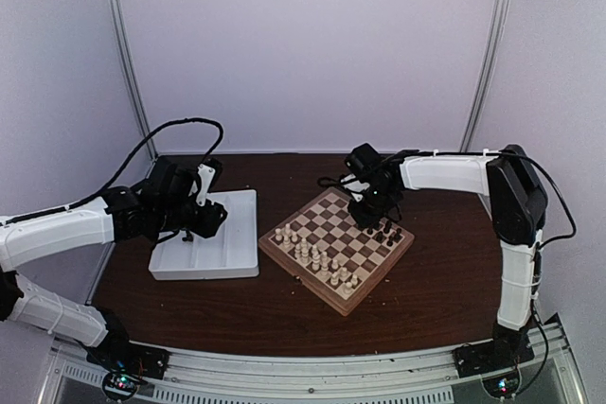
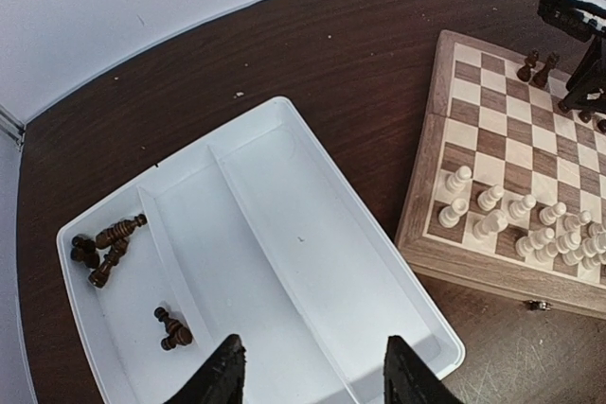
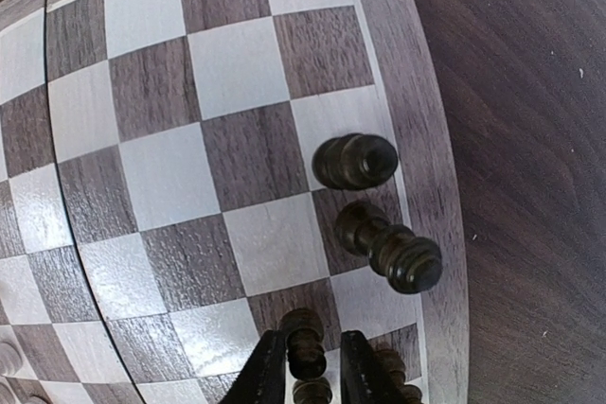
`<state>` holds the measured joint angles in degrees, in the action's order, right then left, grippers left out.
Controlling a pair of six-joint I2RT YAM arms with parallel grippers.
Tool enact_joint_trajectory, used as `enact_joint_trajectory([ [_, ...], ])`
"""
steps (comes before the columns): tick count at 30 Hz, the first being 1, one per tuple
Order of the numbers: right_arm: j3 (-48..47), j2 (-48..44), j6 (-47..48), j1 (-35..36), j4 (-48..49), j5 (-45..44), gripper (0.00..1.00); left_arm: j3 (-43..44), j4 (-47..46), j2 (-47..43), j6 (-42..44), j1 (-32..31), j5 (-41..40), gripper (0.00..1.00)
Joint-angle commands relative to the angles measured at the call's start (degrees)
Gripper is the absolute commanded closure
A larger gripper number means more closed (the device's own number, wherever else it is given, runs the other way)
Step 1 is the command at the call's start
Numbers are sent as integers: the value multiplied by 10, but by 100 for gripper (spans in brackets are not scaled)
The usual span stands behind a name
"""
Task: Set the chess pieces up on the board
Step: Place the chess piece on the chessboard, then pick up the chess piece from the storage box.
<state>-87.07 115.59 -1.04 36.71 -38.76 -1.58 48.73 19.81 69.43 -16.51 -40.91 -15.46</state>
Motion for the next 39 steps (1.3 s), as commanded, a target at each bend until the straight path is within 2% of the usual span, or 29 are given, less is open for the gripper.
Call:
enact_joint_trajectory([
  [1, -13, 6, 3, -3, 4, -6, 75, 7, -7, 4, -4, 3, -4, 49],
  [9, -25, -8, 3, -3, -2, 0, 69, 6, 3, -1, -17, 7, -28, 49],
  [14, -34, -26, 27, -3, -9, 6, 68, -4, 7, -11, -37, 21, -35, 46],
  [18, -34, -57, 32, 1, -9, 15, 68, -14, 17, -10, -55, 39, -35, 48],
  [24, -18, -108, 33, 20, -3, 31, 69, 3, 98, 35, -151, 118, 3, 53],
  [28, 1, -147, 28, 34, 9, 47, 69, 26, 131, 91, -165, 169, 32, 58],
  [30, 9, -164, 24, 39, 11, 51, 69, 26, 122, 109, -189, 200, 75, 60],
  [39, 46, -216, 18, 42, 29, 57, 69, 52, 119, 141, -357, 213, 36, 58],
])
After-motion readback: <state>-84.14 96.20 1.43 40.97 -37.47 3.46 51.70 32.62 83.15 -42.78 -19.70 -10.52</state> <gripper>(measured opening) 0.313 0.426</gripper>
